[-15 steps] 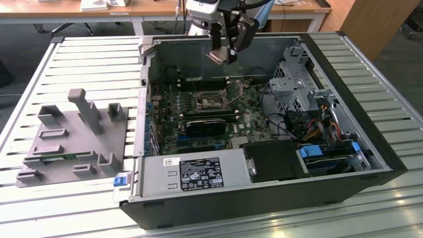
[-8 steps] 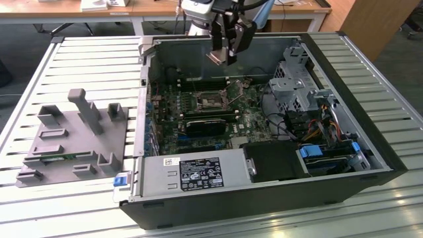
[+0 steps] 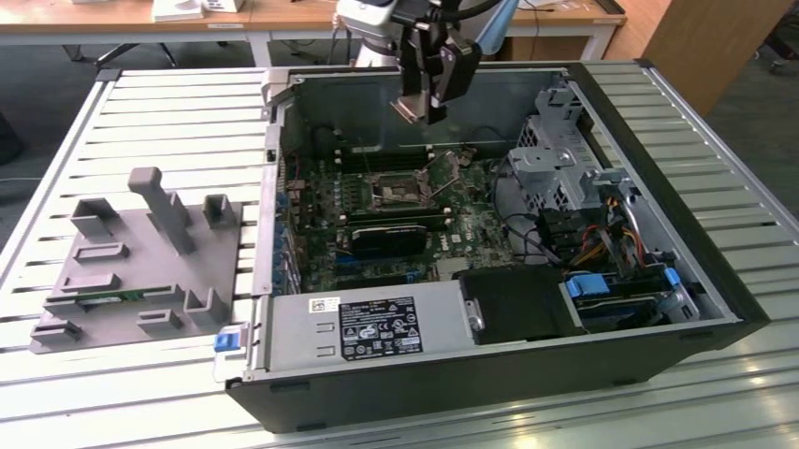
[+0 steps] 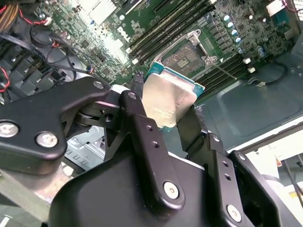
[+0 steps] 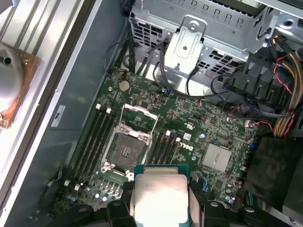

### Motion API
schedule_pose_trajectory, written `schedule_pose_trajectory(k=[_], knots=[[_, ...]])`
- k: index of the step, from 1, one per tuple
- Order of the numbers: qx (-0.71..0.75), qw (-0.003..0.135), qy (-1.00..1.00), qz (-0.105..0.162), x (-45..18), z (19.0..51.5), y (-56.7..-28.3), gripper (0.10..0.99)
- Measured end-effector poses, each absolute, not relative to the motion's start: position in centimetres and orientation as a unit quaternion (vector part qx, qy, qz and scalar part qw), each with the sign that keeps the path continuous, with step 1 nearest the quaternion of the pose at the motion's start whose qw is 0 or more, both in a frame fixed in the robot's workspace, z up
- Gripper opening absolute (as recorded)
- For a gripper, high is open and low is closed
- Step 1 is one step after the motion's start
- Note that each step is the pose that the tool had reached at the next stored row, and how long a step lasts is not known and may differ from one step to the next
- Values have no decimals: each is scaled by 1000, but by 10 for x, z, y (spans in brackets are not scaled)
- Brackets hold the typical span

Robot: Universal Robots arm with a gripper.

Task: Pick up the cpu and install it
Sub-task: 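Place the cpu into insertion slot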

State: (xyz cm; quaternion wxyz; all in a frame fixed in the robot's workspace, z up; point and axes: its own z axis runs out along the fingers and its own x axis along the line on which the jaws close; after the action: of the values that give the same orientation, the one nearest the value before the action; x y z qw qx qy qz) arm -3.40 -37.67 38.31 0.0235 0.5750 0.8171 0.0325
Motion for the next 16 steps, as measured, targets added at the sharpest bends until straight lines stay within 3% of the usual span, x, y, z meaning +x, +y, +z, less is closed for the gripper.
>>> schedule_pose_trajectory(k=[16], knots=[[615, 25, 787, 31, -34, 379, -376, 541]])
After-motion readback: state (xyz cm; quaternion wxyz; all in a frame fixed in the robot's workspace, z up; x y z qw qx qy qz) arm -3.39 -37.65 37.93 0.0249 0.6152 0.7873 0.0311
